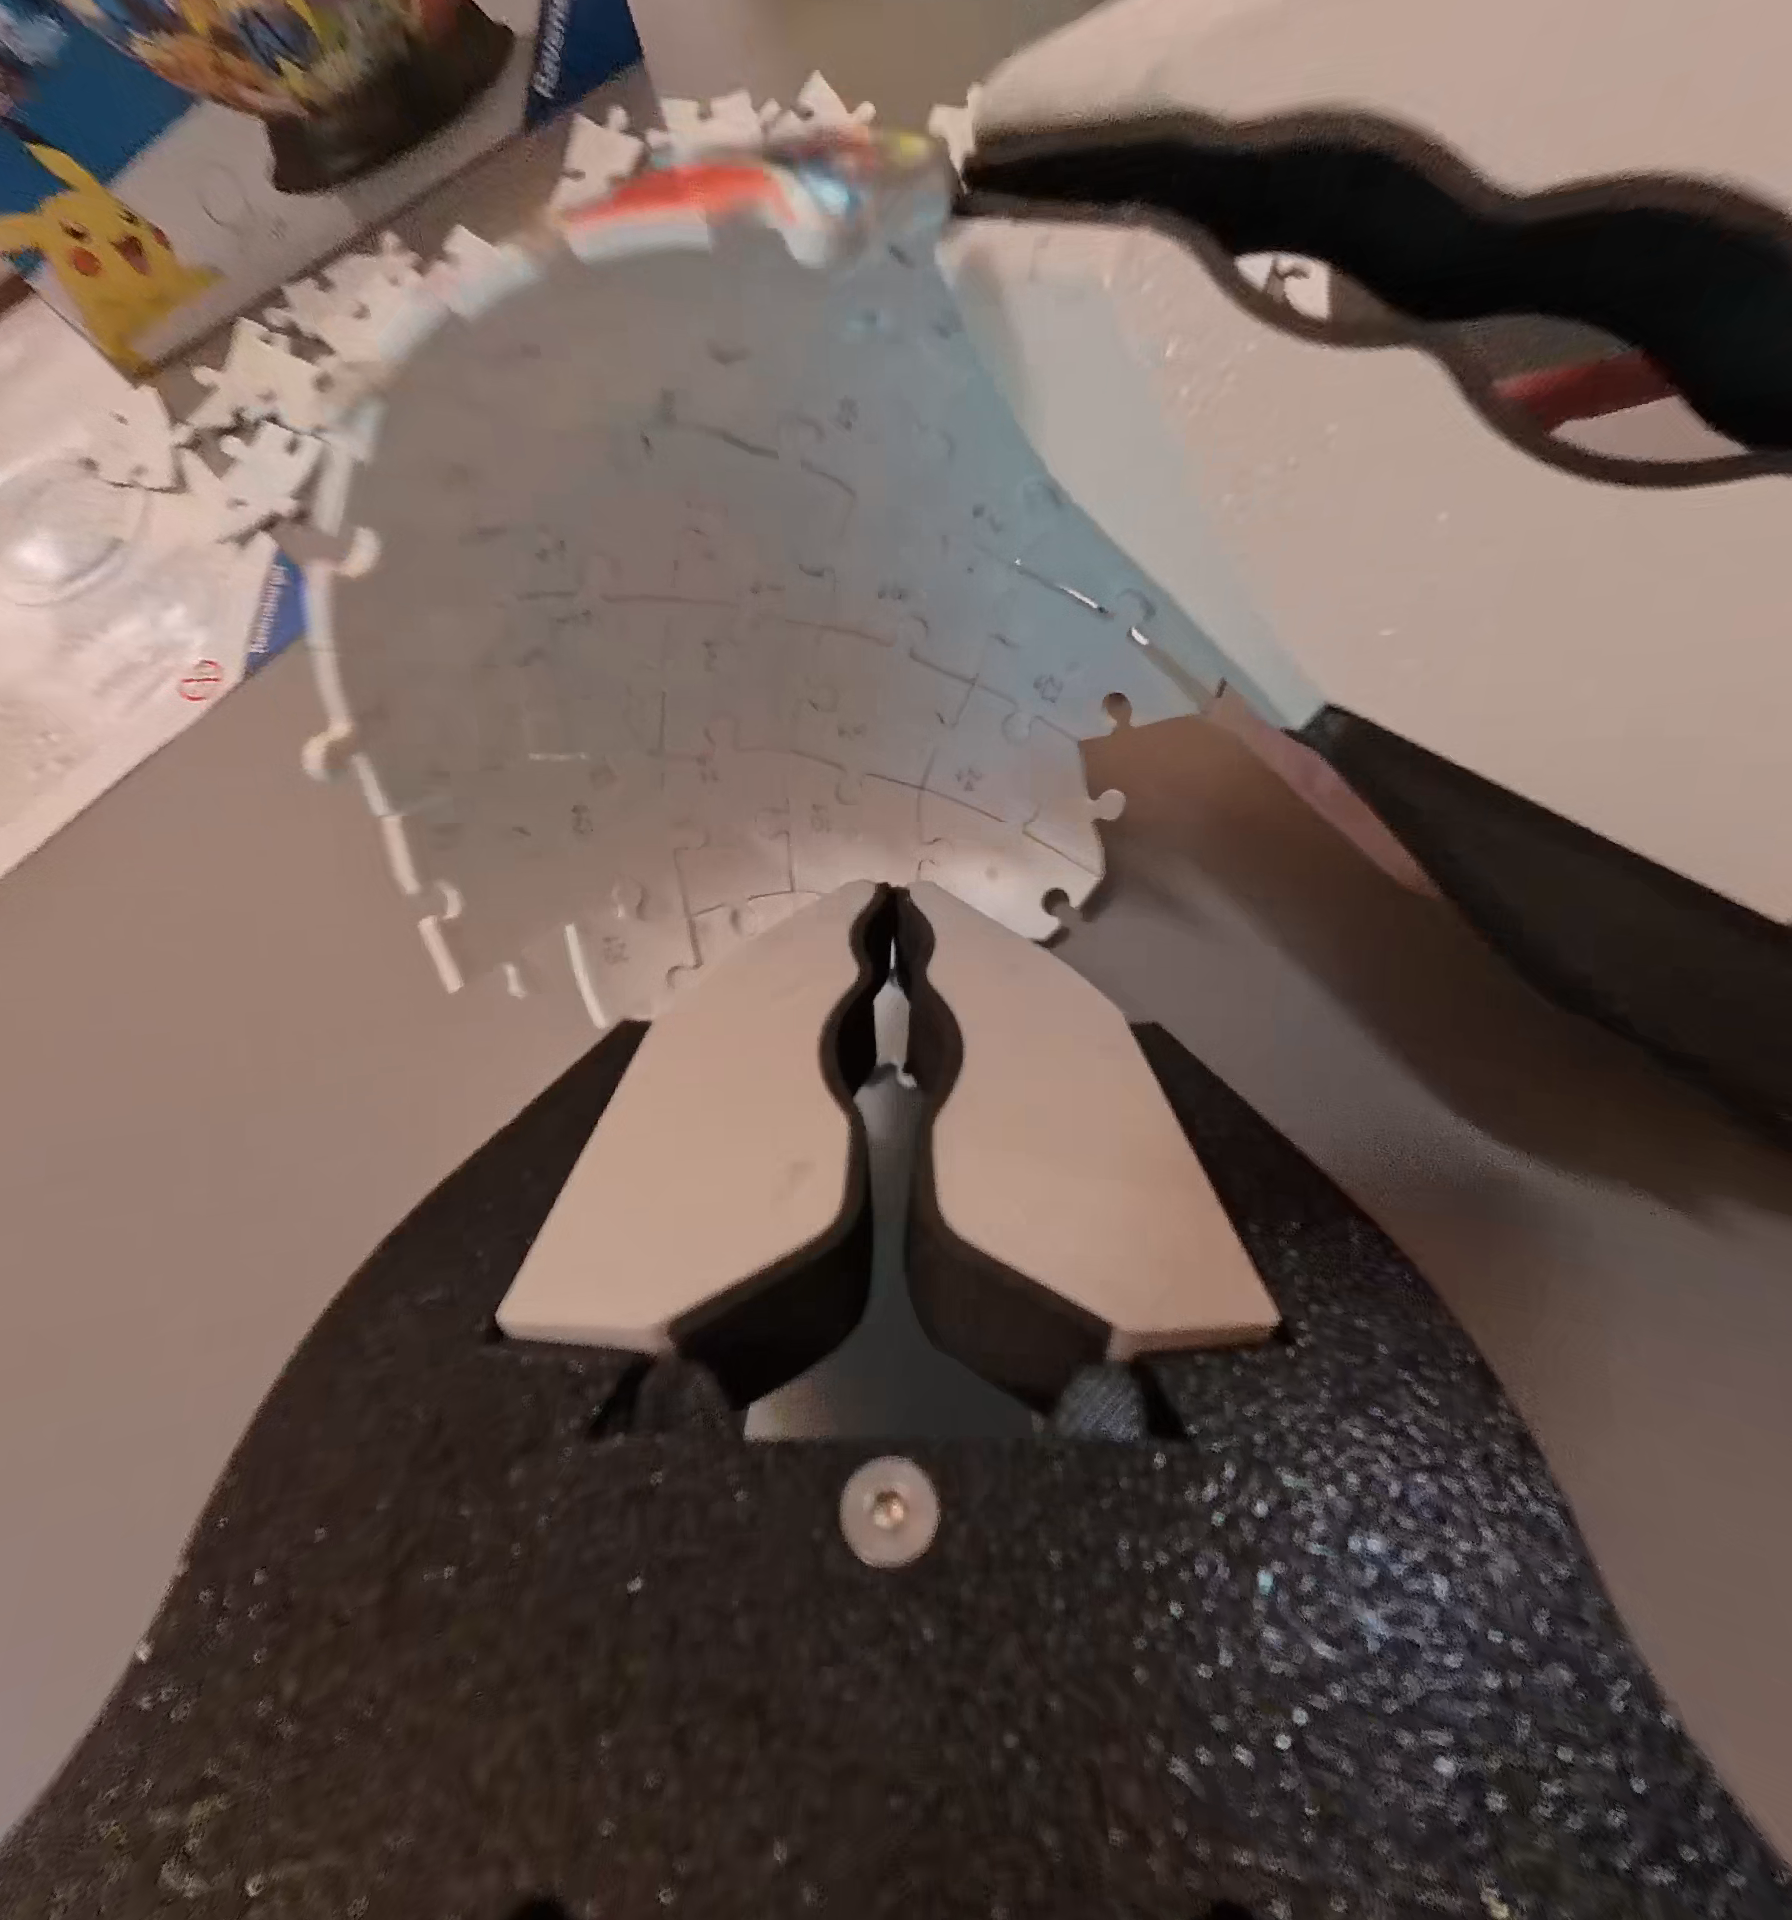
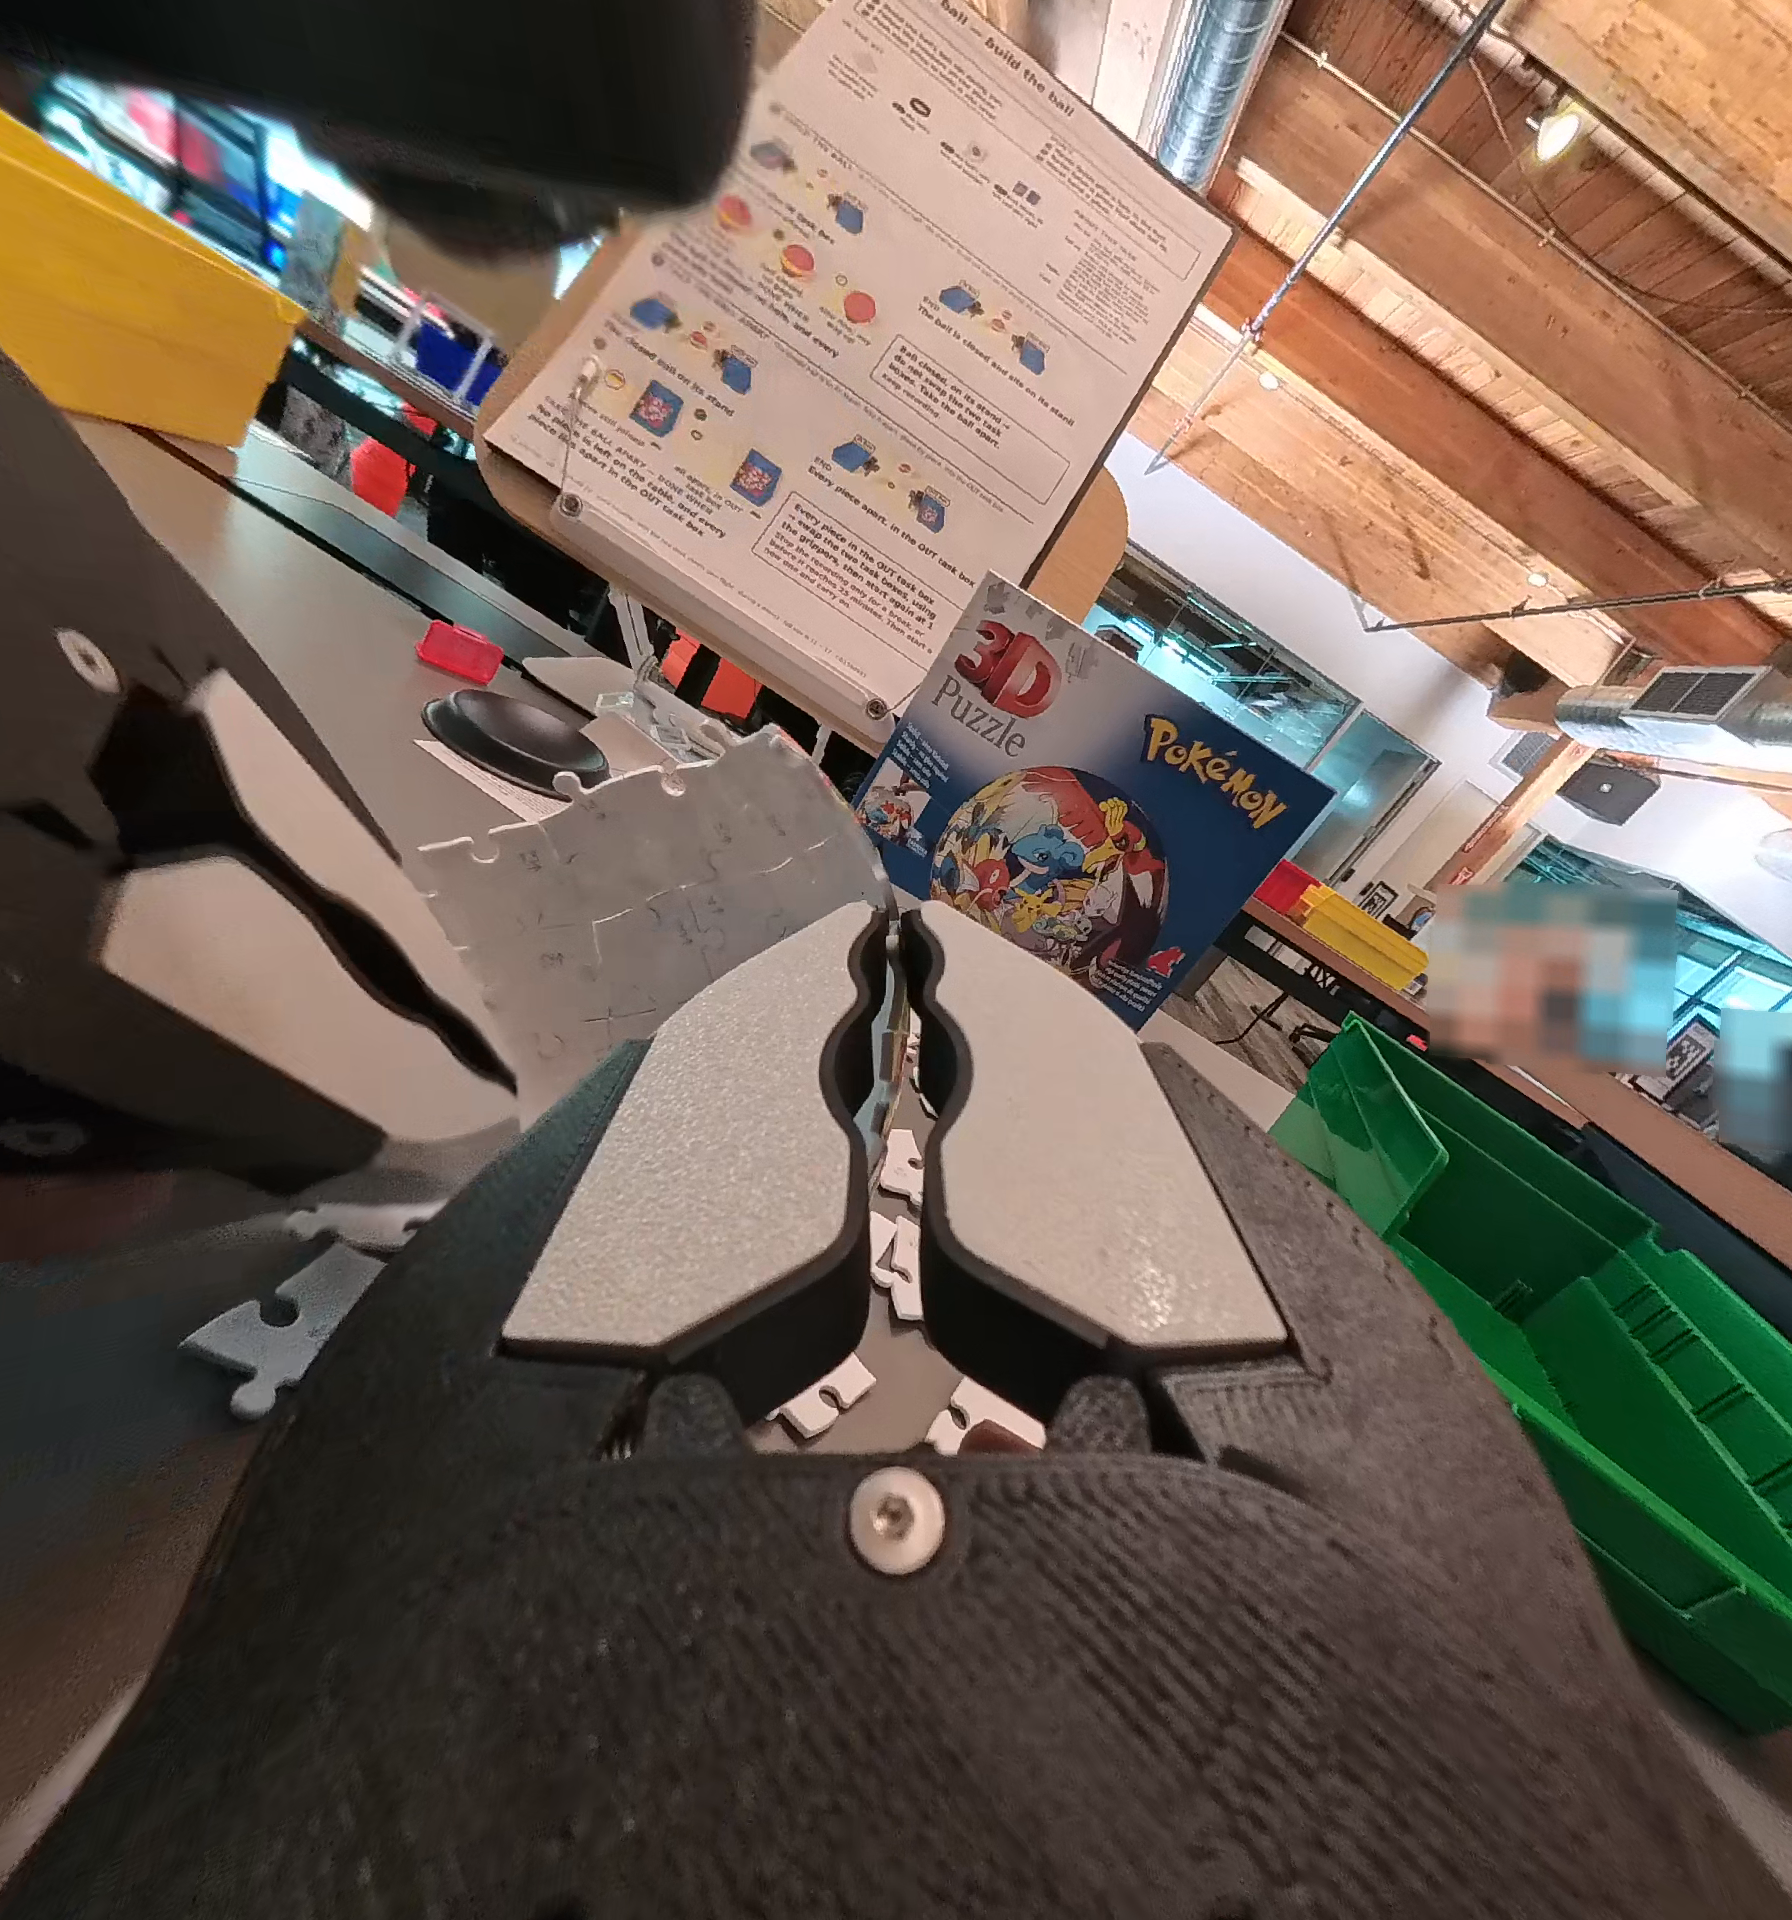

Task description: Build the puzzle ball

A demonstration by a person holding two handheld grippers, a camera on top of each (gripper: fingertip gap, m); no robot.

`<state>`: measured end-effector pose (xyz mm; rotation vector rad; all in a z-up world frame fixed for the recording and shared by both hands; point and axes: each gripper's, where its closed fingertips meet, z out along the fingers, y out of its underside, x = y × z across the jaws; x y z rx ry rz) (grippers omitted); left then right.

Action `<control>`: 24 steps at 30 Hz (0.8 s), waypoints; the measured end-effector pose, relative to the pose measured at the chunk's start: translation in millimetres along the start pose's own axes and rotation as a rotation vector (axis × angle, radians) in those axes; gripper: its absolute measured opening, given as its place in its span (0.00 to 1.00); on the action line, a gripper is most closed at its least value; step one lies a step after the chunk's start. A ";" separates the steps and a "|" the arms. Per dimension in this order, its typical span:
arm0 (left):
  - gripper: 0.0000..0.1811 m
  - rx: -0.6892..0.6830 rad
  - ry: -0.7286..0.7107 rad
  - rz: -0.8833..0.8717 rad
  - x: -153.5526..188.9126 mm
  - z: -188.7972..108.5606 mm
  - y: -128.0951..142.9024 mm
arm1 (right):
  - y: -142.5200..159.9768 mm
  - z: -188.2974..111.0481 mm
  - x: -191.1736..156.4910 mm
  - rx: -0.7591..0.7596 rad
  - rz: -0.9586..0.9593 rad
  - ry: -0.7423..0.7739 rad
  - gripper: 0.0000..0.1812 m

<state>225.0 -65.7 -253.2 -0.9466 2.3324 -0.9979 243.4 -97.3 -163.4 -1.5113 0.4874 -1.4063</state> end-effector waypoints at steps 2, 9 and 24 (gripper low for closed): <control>0.00 0.029 -0.062 0.014 -10.5 -11.2 -4.6 | 0.0 -0.1 0.0 0.000 -0.001 -0.001 0.02; 0.20 0.242 -0.209 0.199 -66.1 -57.4 -46.0 | 0.5 2.0 -0.6 -0.005 -0.014 -0.031 0.02; 0.28 0.141 0.081 0.527 -111.7 -43.5 -48.5 | -2.4 80.5 -43.7 0.014 -0.027 -0.604 0.01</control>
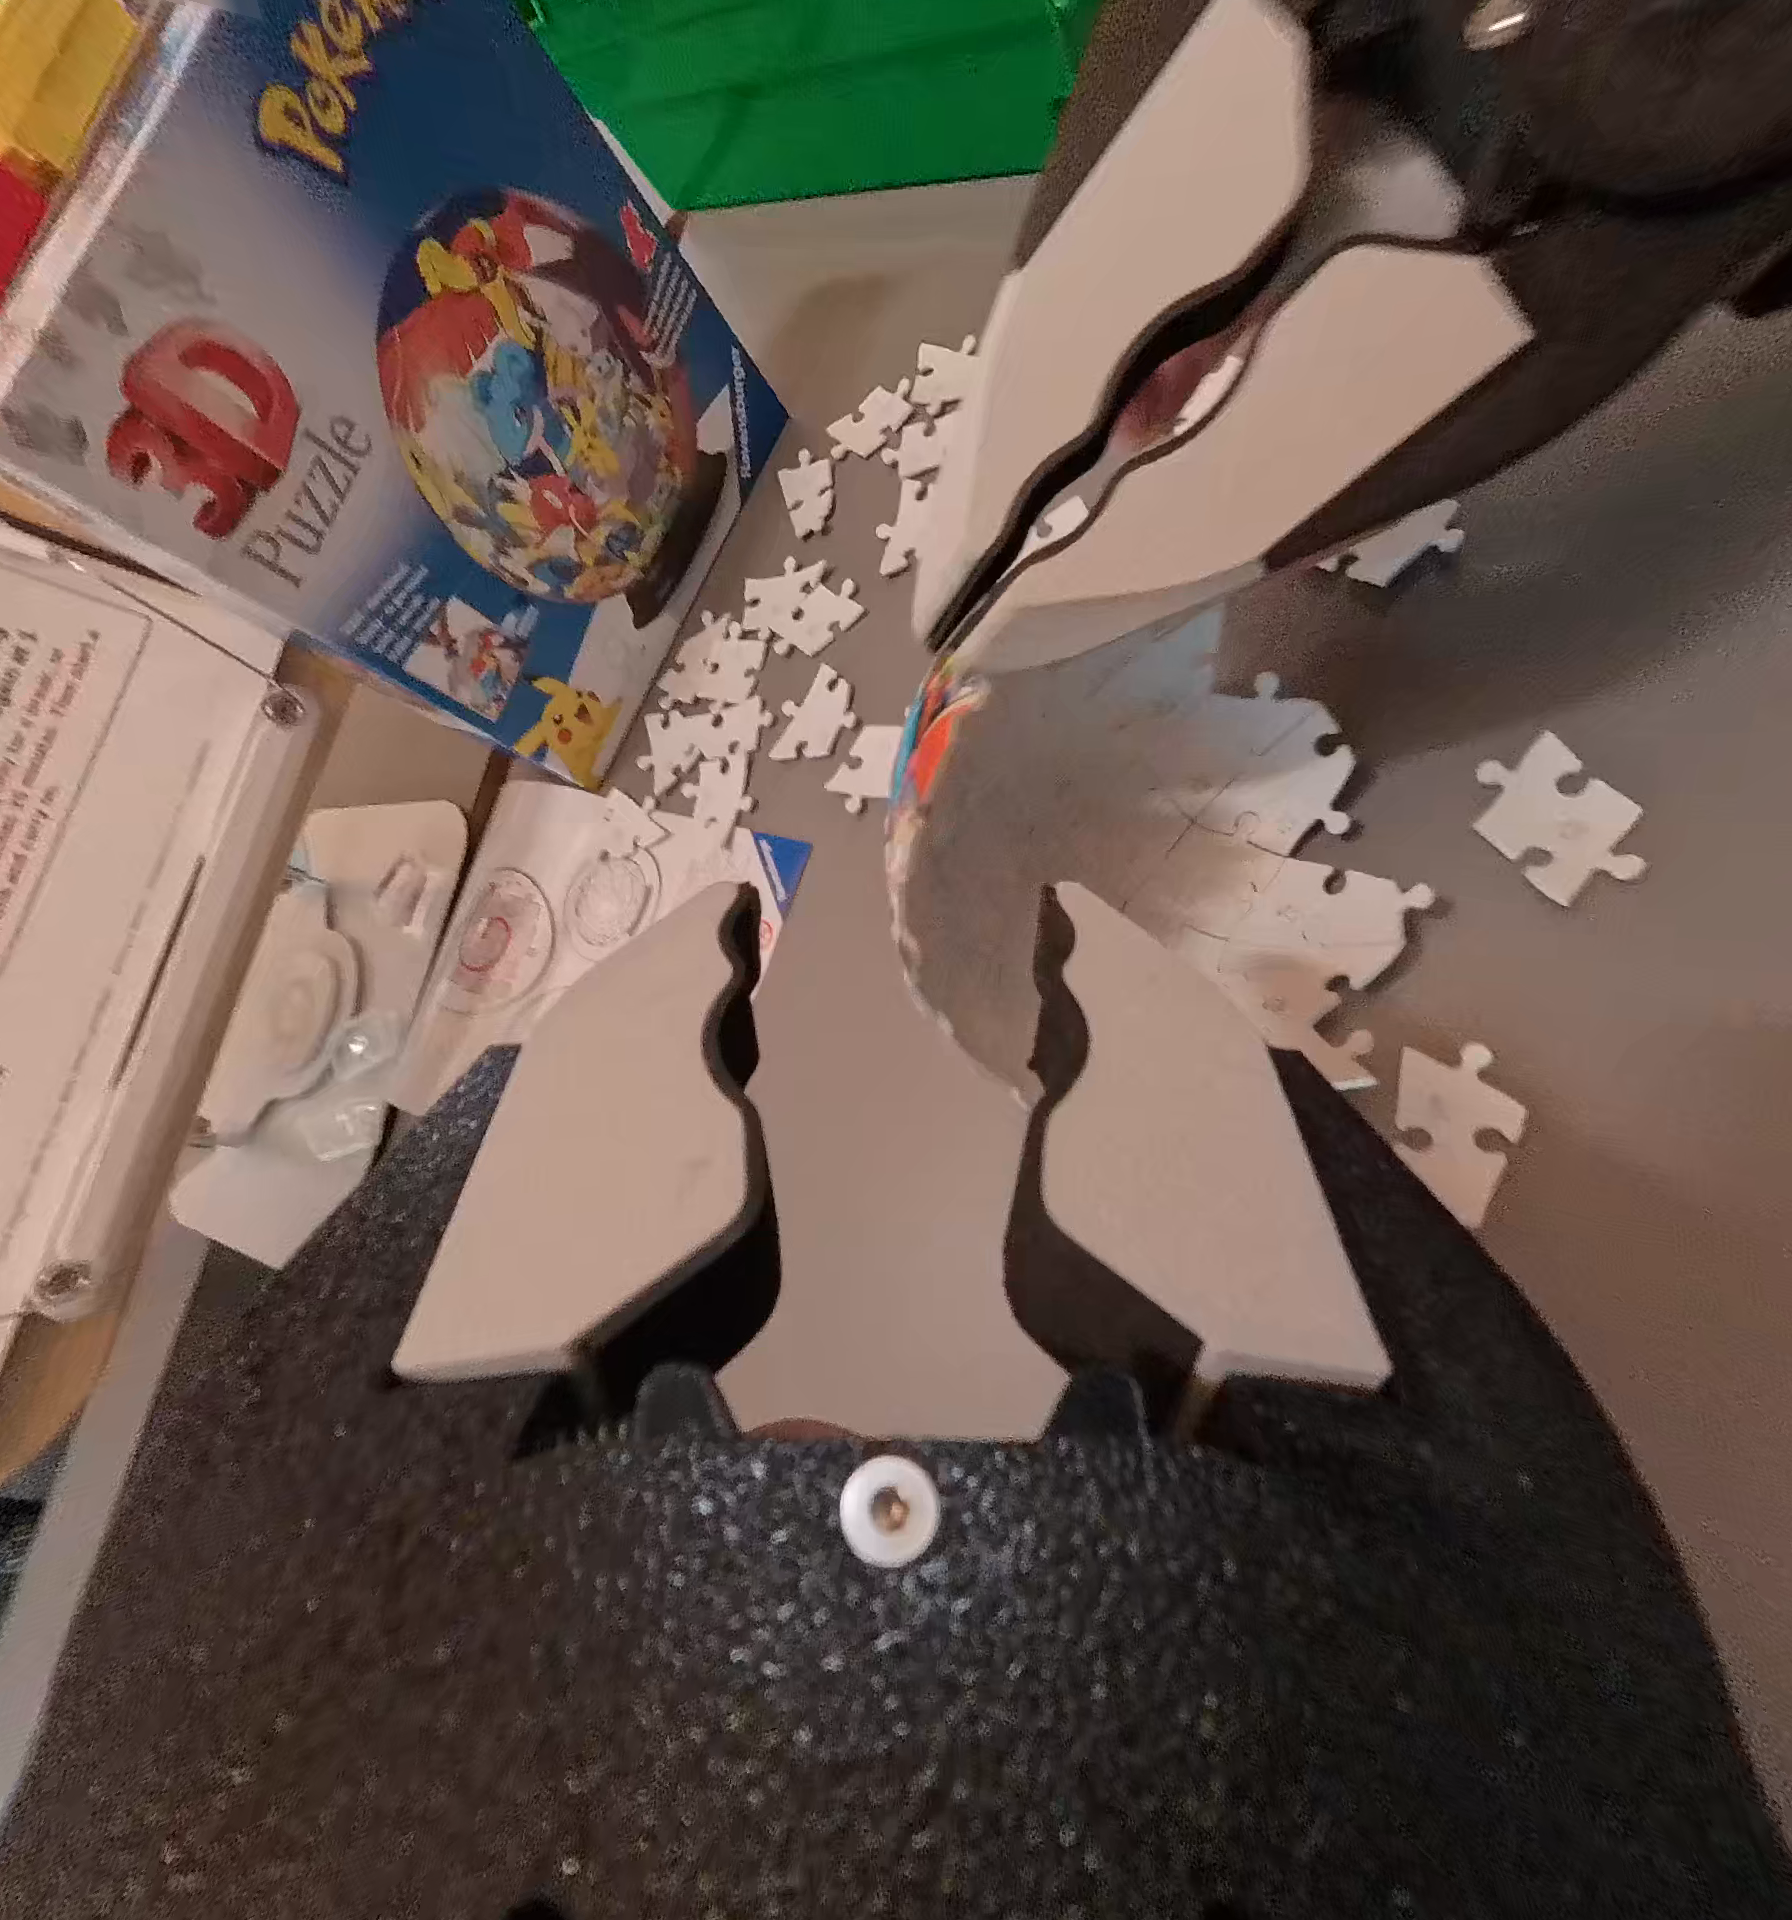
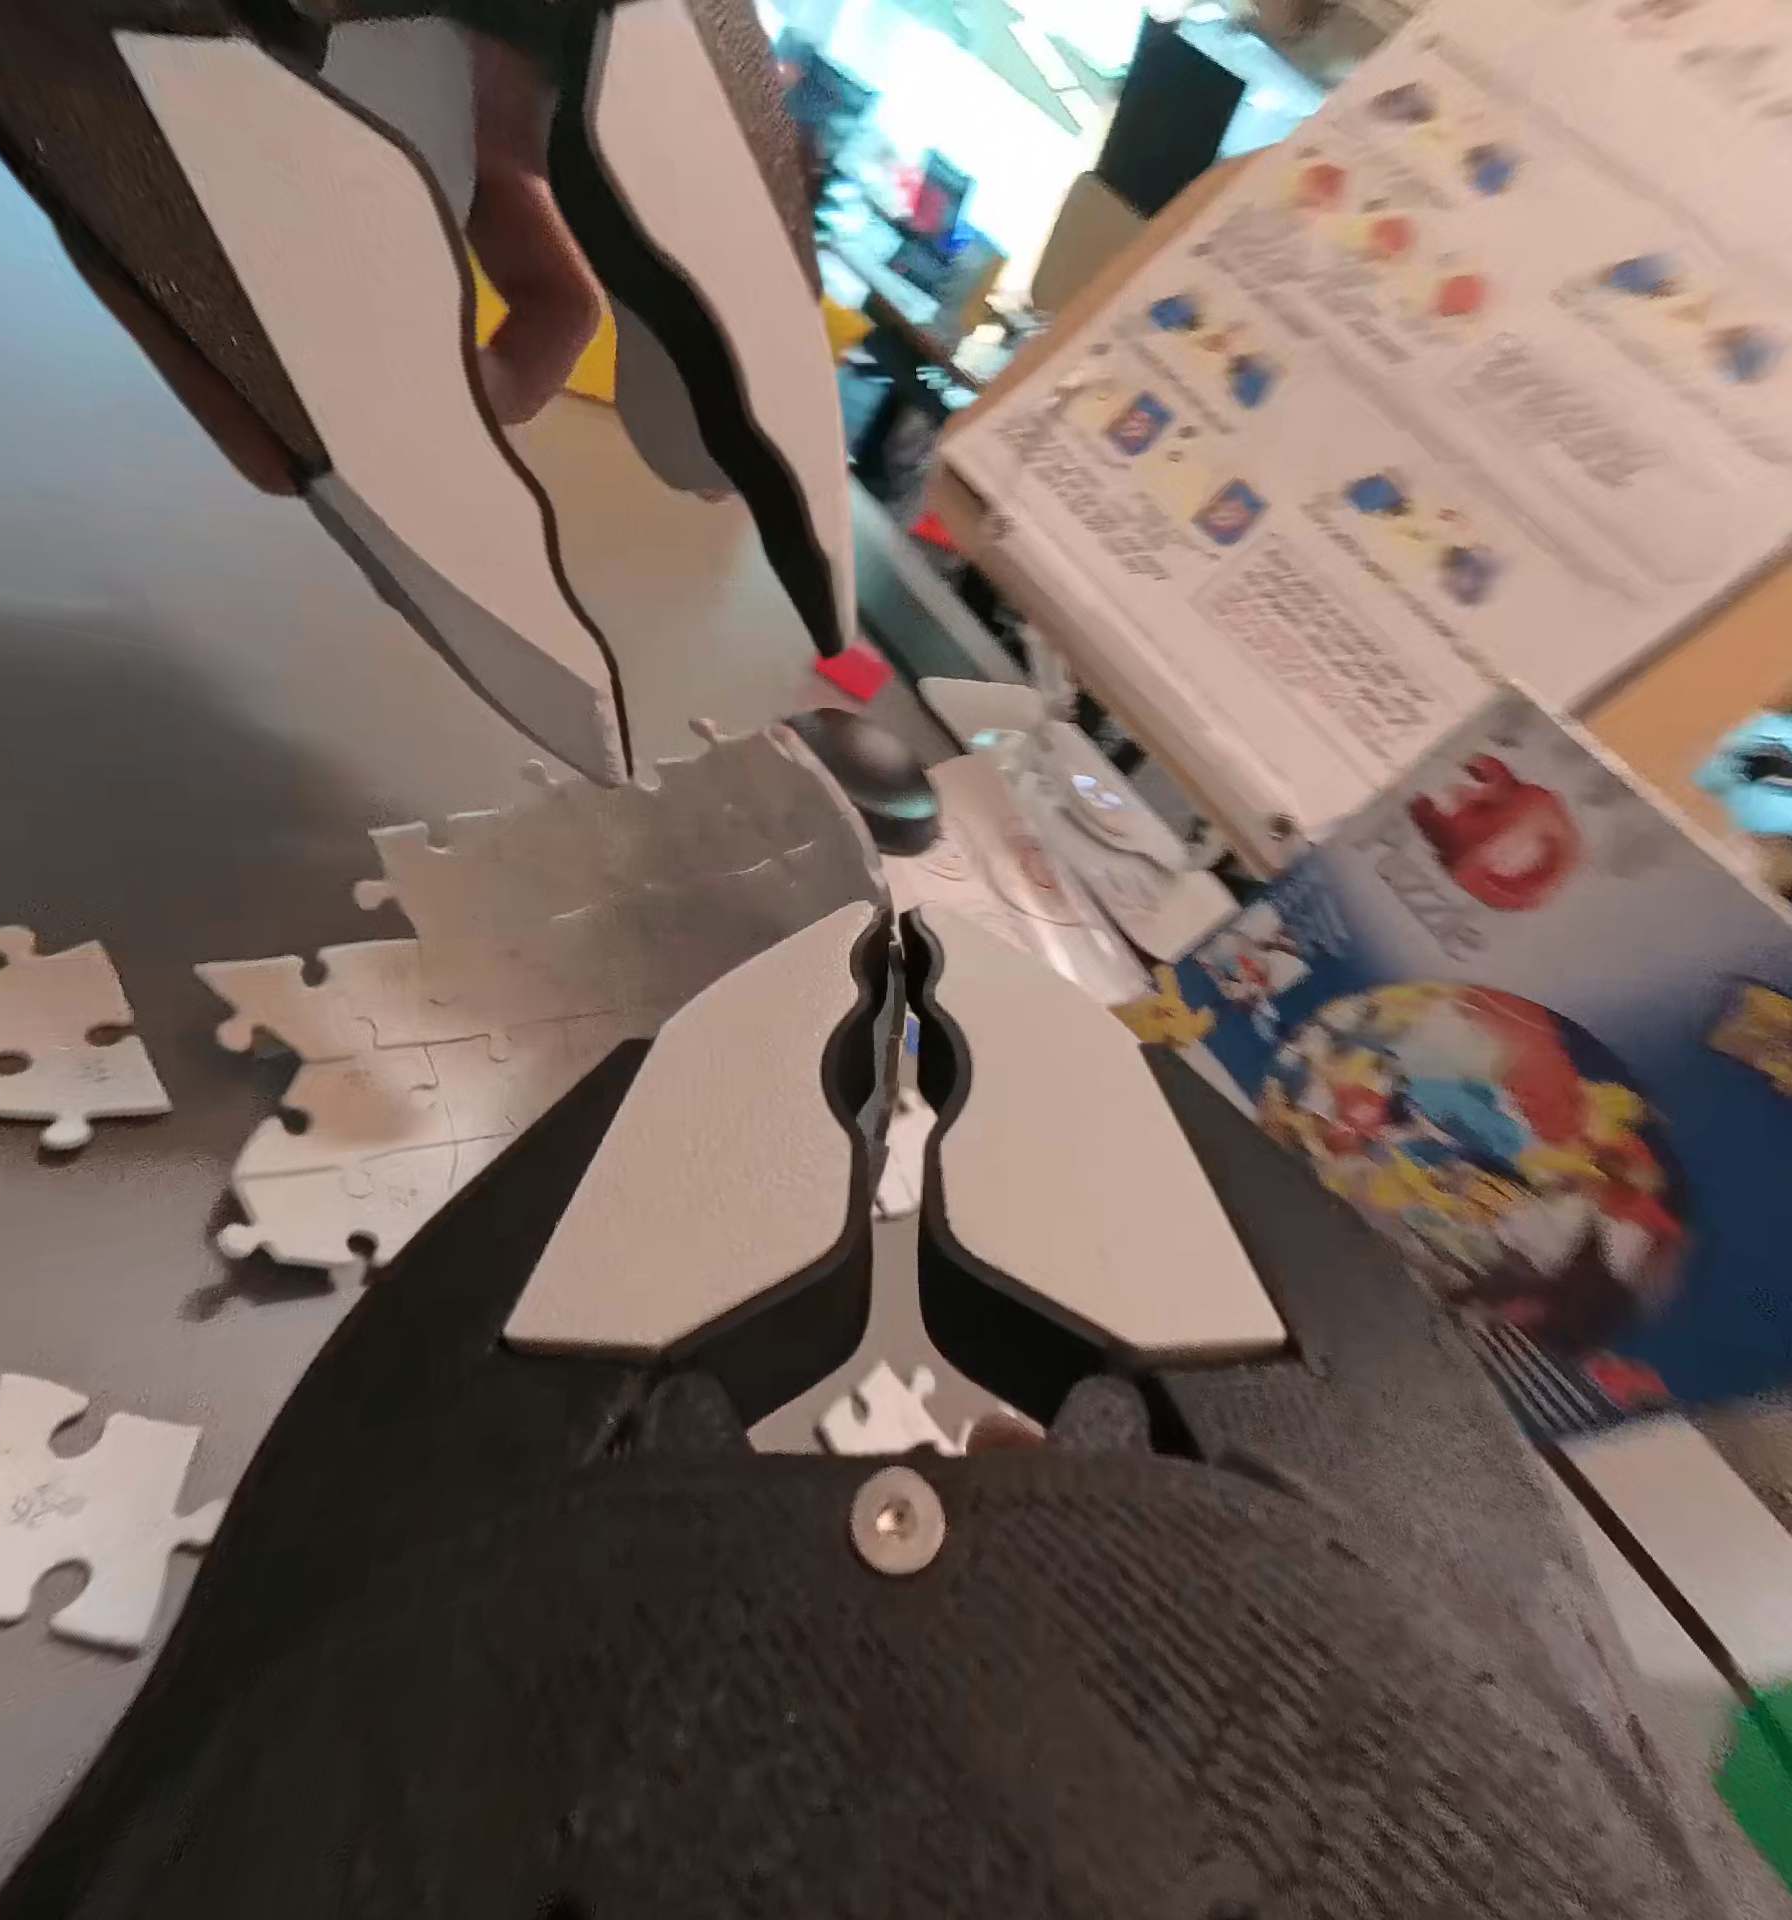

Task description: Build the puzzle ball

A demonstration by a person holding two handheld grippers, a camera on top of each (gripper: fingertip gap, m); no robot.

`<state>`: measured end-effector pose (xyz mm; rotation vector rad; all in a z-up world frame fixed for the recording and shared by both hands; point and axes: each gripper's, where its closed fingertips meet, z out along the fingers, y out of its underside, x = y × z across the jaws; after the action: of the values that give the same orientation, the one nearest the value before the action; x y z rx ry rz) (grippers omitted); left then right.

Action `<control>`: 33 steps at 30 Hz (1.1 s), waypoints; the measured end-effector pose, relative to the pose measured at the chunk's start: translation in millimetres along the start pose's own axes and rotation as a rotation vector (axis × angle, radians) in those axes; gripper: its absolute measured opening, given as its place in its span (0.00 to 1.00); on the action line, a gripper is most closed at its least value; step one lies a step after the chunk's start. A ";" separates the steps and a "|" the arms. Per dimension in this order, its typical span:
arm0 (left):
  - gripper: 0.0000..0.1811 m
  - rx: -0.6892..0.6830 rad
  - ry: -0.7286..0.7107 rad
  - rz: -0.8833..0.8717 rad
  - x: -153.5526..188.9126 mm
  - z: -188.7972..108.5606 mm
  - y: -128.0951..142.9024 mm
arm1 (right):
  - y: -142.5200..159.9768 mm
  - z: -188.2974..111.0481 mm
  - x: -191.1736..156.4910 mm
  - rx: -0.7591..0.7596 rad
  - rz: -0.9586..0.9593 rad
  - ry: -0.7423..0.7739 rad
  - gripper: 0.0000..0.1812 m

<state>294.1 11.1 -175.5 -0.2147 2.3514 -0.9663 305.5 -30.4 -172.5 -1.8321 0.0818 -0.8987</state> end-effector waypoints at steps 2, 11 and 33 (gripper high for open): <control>0.28 -0.007 0.033 -0.036 0.3 -4.3 10.6 | -1.8 18.4 -7.5 0.007 0.001 -0.131 0.02; 0.27 -0.143 0.057 -0.258 -6.9 -15.5 60.3 | -22.5 79.5 -51.7 0.017 -0.090 -0.540 0.03; 0.05 -0.220 -0.447 -0.665 -1.9 -46.5 98.9 | -16.6 21.5 -8.2 -0.278 0.678 -0.101 0.31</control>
<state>275.9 111.0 -216.0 -1.2238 1.9766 -0.8201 307.0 -2.6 -166.9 -1.9061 0.7478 -0.3236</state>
